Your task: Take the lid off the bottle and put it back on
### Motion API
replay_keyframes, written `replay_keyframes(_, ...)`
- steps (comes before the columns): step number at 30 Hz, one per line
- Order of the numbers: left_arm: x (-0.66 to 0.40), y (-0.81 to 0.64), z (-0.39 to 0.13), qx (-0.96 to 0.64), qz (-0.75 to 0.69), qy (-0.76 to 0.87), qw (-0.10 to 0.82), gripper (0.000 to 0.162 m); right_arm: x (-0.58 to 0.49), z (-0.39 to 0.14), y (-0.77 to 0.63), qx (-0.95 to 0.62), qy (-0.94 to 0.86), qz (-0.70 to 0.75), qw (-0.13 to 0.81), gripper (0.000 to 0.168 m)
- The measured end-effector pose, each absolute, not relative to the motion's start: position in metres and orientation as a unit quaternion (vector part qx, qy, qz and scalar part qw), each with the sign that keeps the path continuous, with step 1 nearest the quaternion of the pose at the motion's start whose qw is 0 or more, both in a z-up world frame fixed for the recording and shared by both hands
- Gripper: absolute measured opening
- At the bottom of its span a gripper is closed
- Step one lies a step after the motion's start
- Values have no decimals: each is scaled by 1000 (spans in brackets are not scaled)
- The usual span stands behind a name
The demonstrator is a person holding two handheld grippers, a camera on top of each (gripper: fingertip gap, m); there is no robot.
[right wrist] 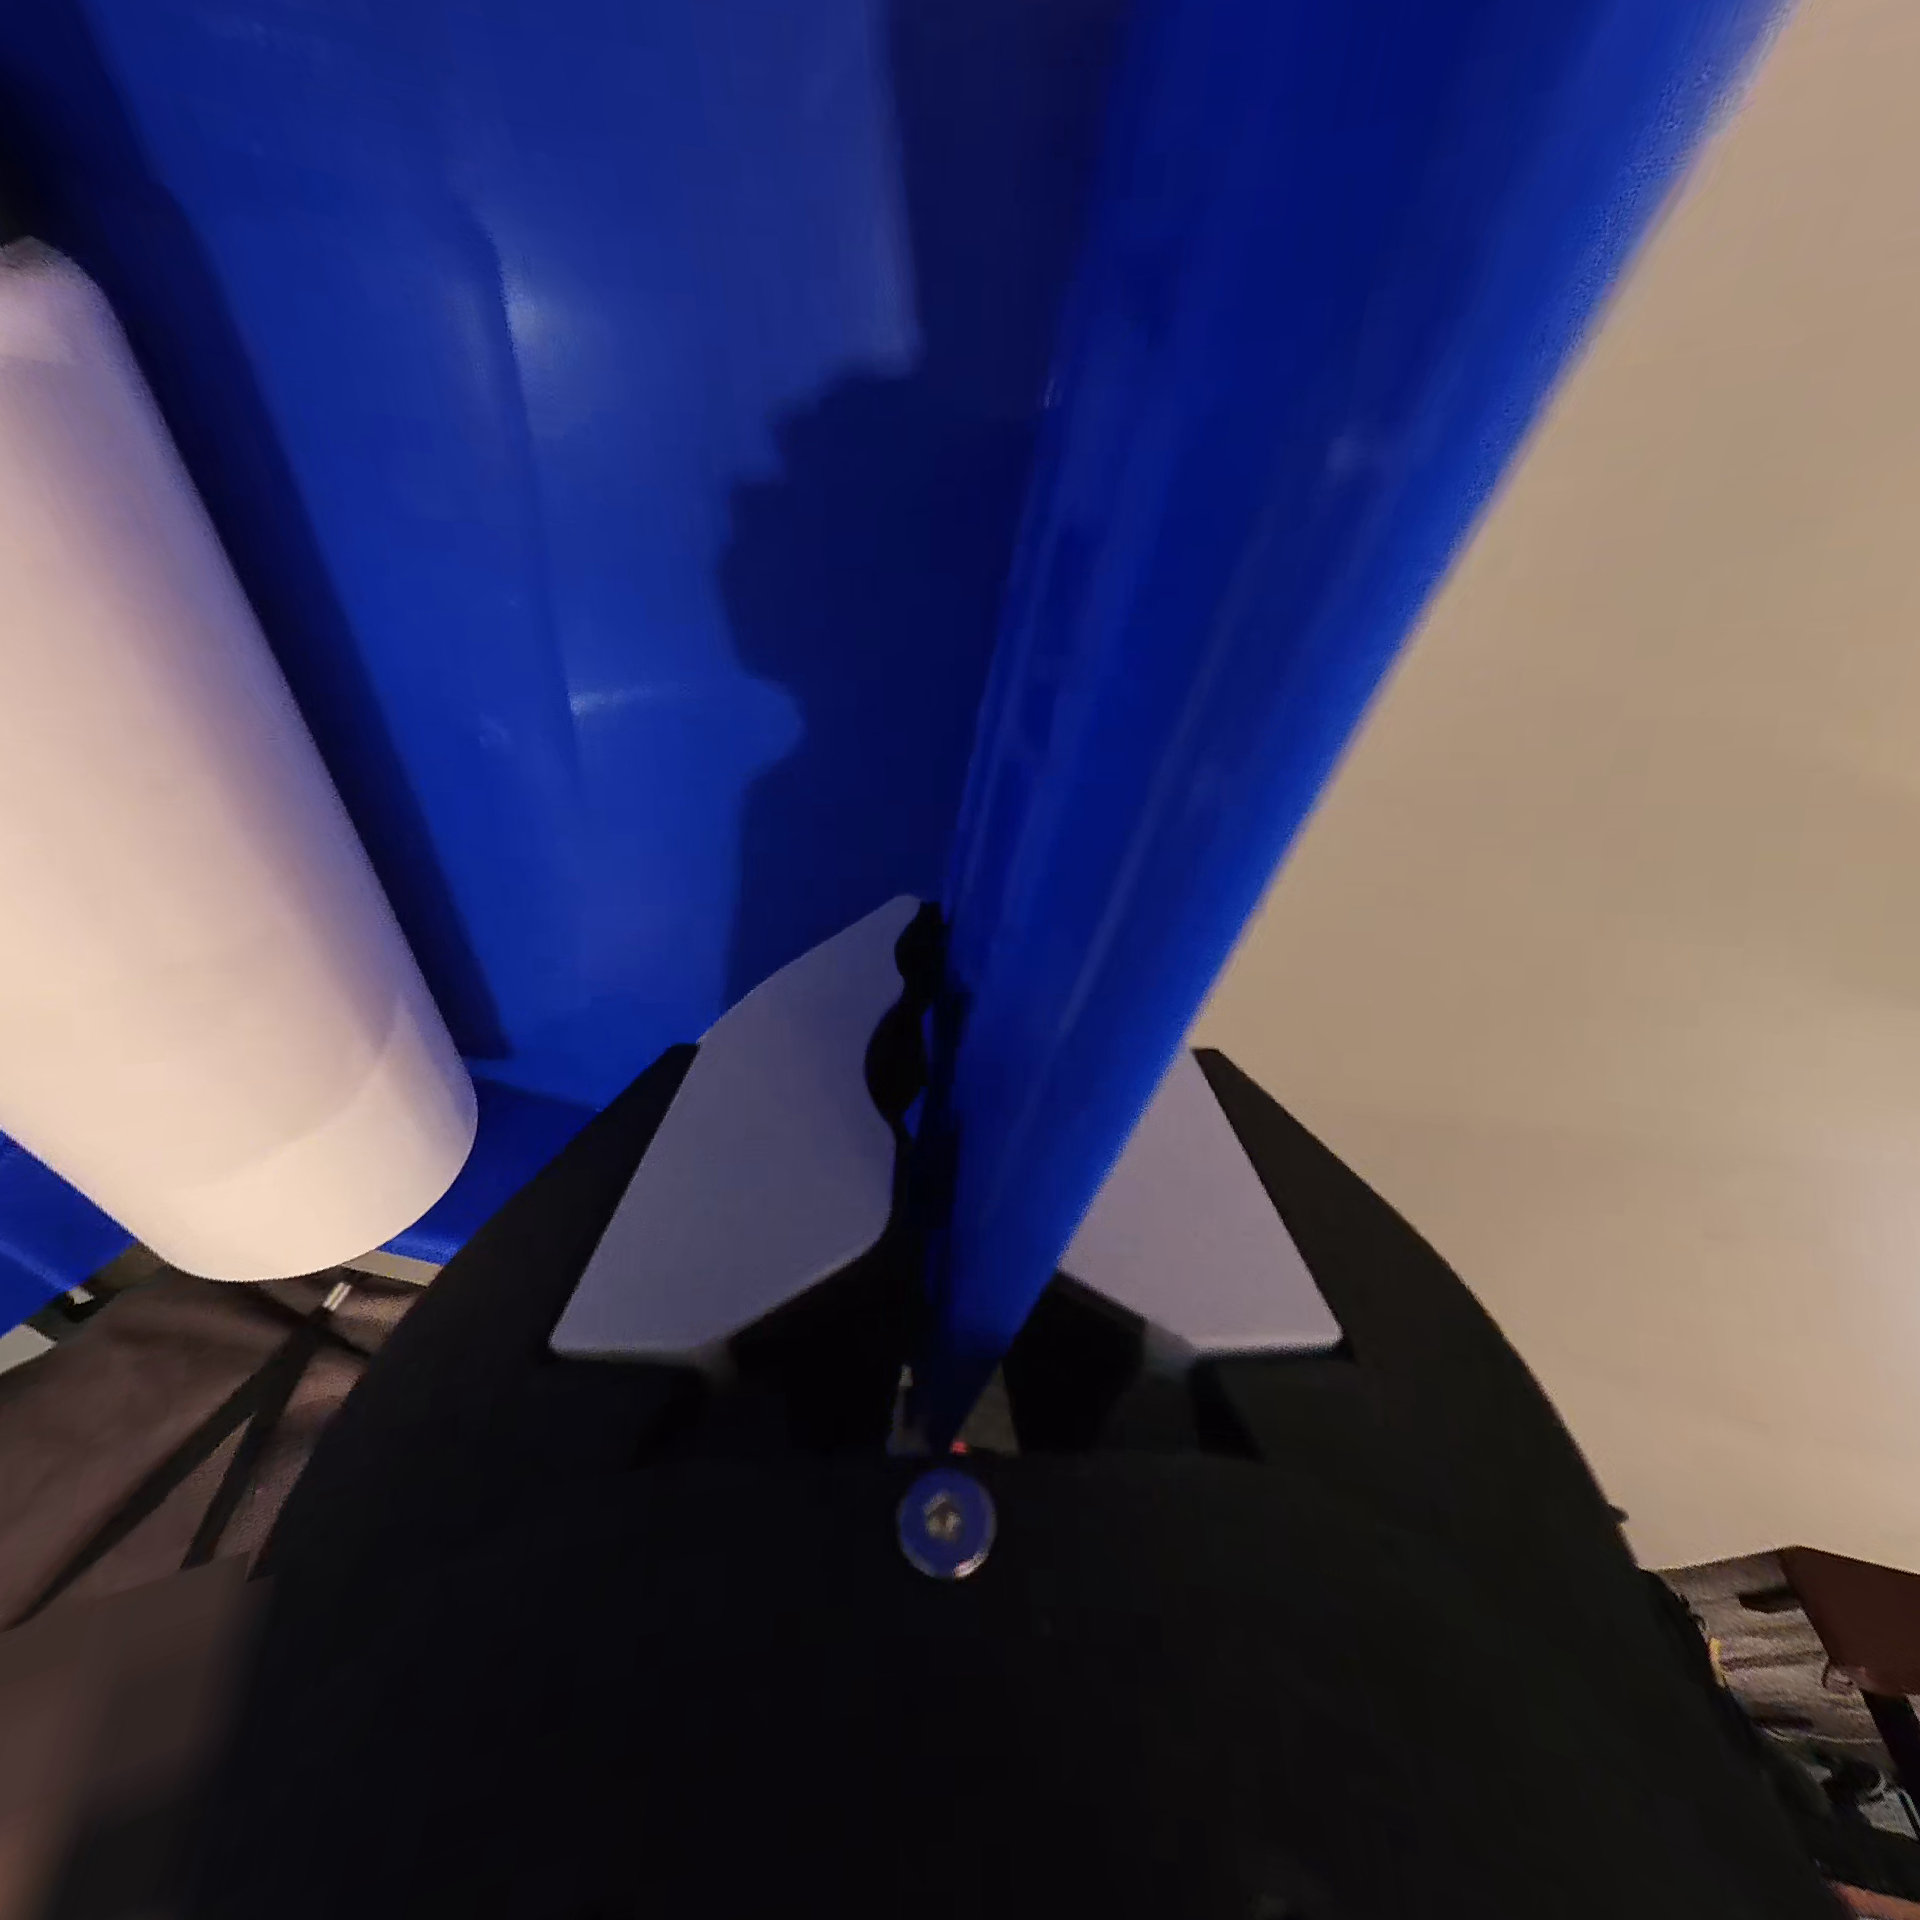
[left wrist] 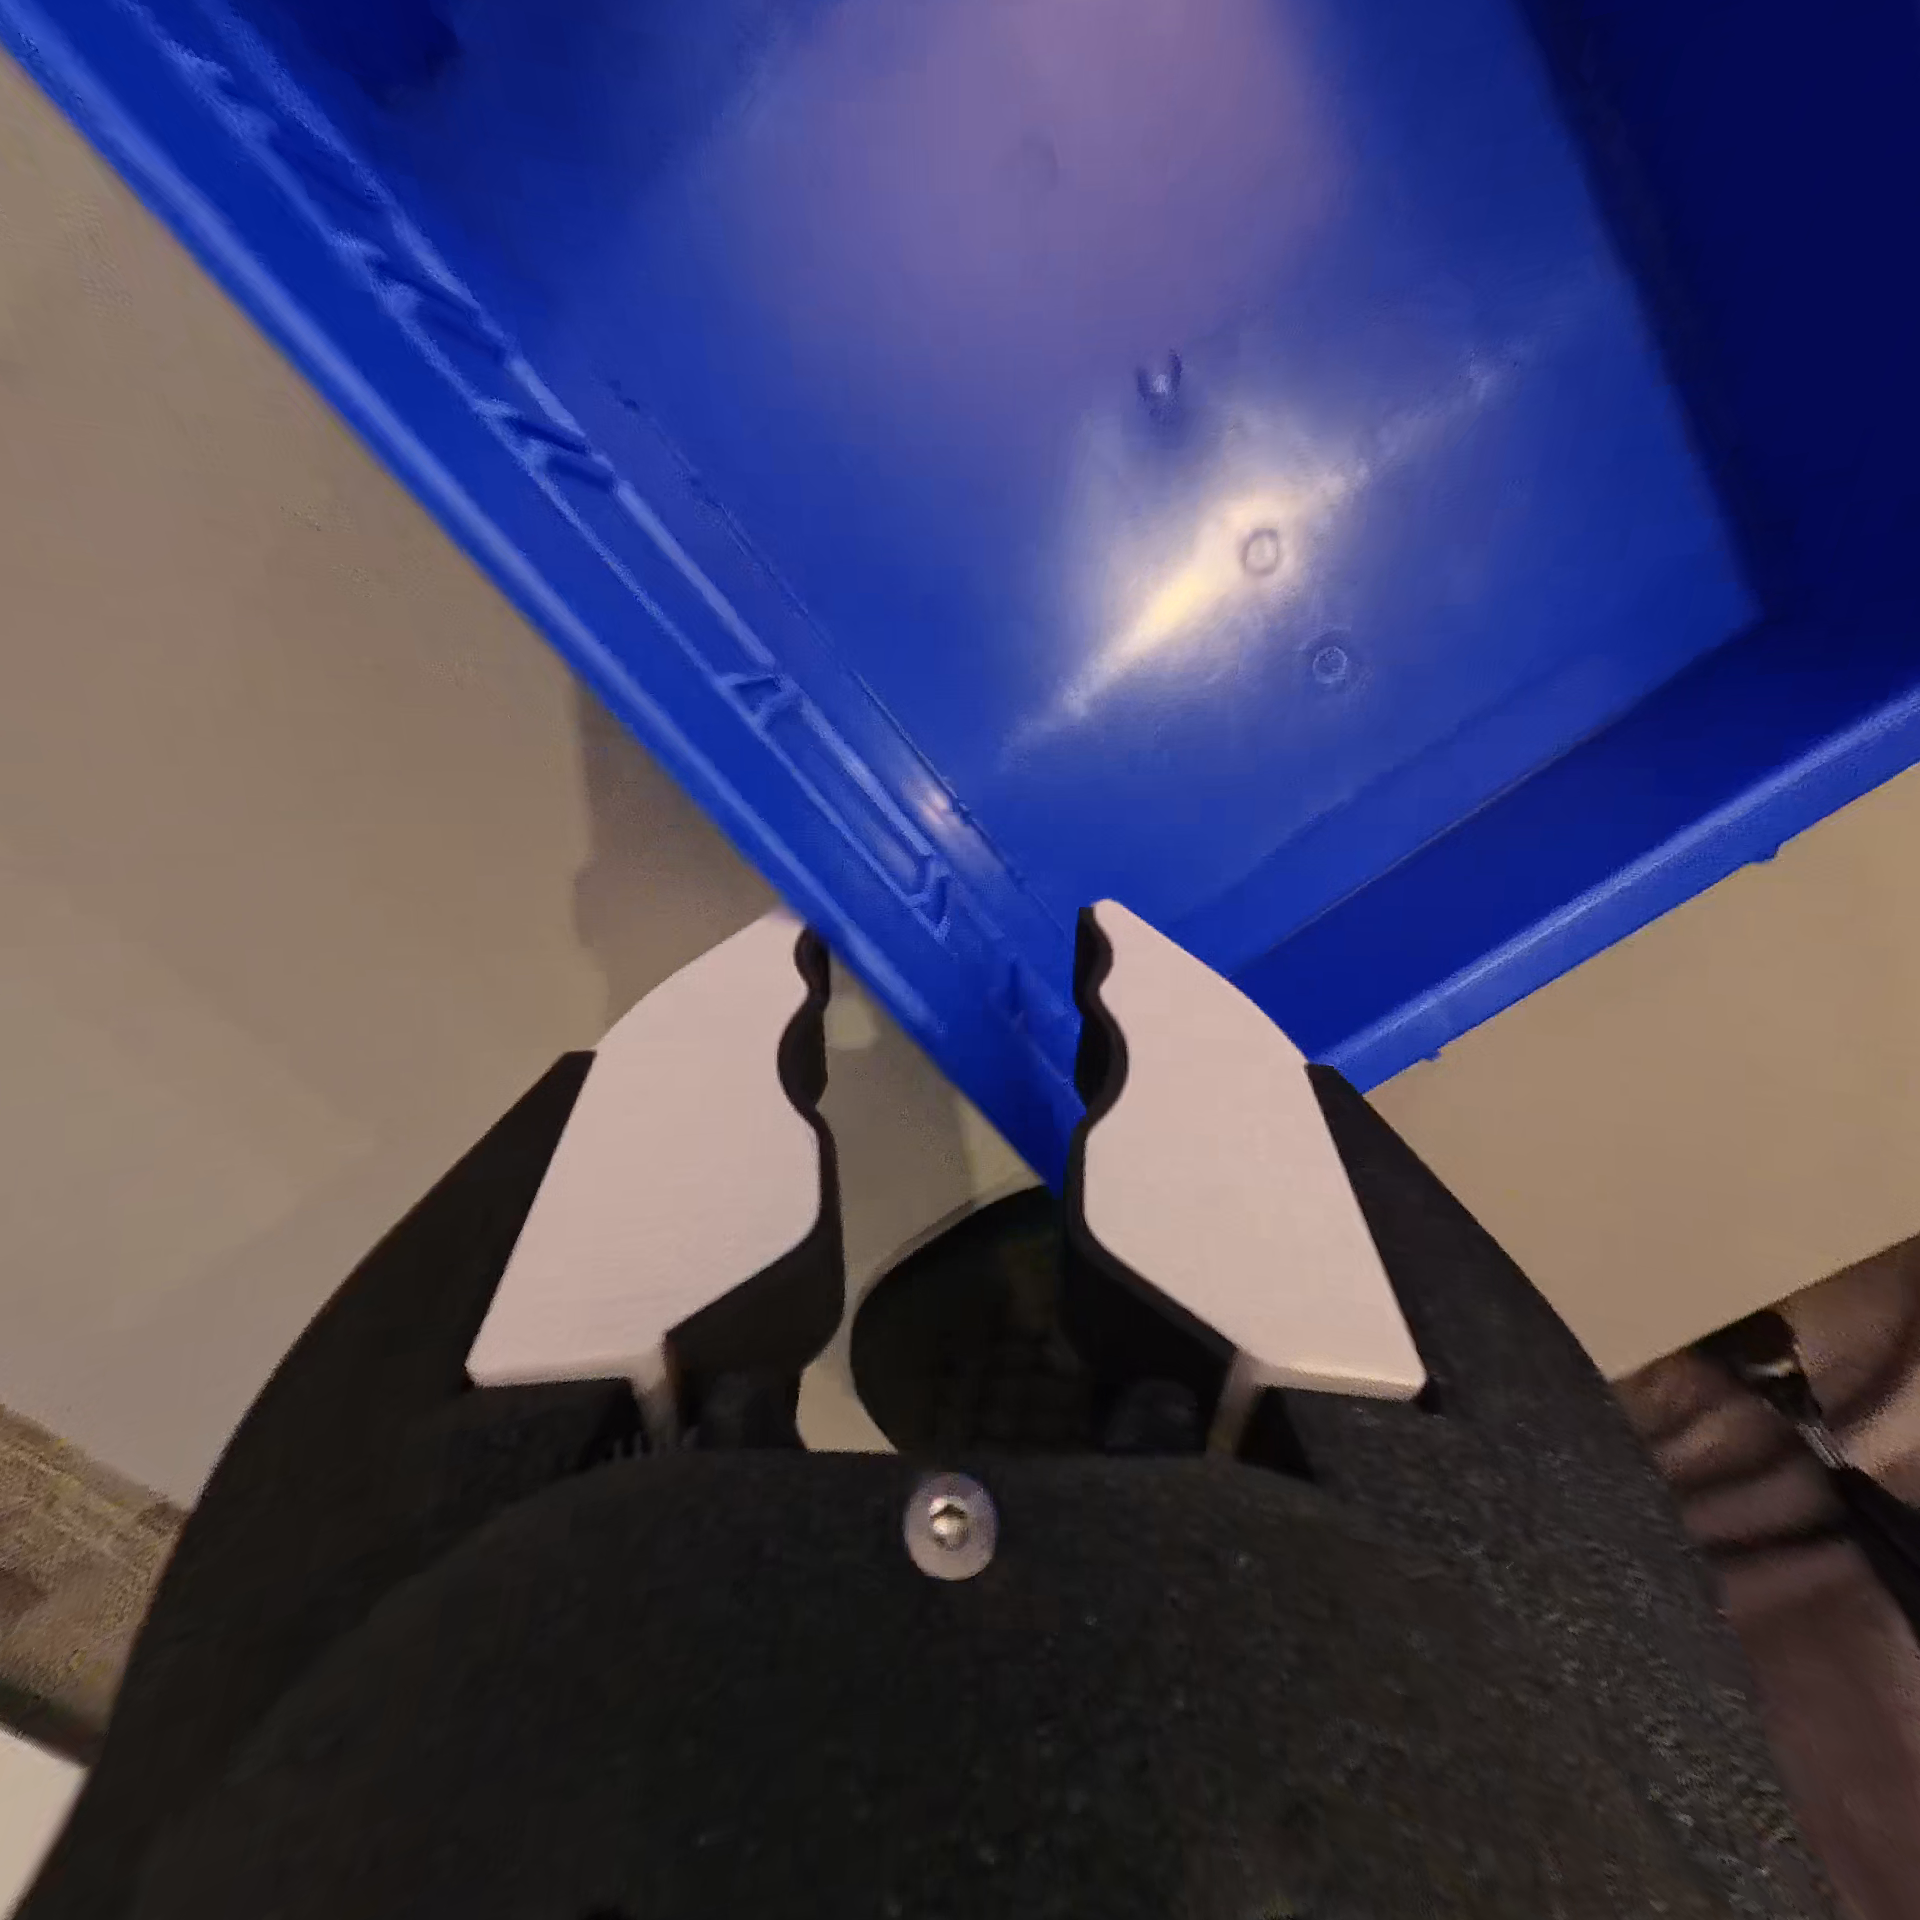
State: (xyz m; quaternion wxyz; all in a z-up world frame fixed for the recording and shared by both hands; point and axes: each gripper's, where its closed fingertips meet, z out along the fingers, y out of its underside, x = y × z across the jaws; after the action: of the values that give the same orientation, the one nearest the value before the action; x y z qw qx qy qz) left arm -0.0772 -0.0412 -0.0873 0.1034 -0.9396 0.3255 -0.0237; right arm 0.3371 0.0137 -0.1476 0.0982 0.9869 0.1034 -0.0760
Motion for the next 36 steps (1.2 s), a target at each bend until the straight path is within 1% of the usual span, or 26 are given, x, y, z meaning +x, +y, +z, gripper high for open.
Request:
replay_keyframes(2, -81, -38, -71, -935, -19, 326, 137, 42, 349, -148, 13, 989, 92, -69, 94, 6)
replay_keyframes(9, -86, -30, -13, -901, -7, 338, 272, 42, 384, -145, -1, 991, 54, -87, 85, 6)
replay_keyframes(16, -81, -29, 30, -867, -22, 330, 372, 41, 411, -119, -10, 995, 34, -50, 77, 7)
replay_keyframes(19, -79, -33, 37, -859, -38, 336, 383, 41, 412, -101, -9, 996, 34, -46, 67, 7)
replay_keyframes(23, -88, -42, 30, -873, -51, 337, 350, 43, 397, -70, -4, 996, 53, -46, 59, 6)
replay_keyframes(27, -98, -42, 32, -877, -58, 323, 350, 44, 367, -32, 10, 995, 91, -23, 46, 6)
replay_keyframes(32, -122, -43, 35, -887, -49, 299, 349, 45, 294, 4, 27, 986, 161, -17, 45, 6)
replay_keyframes(36, -151, -41, 43, -893, -61, 252, 368, 44, 212, 13, 39, 973, 221, -45, 46, 6)
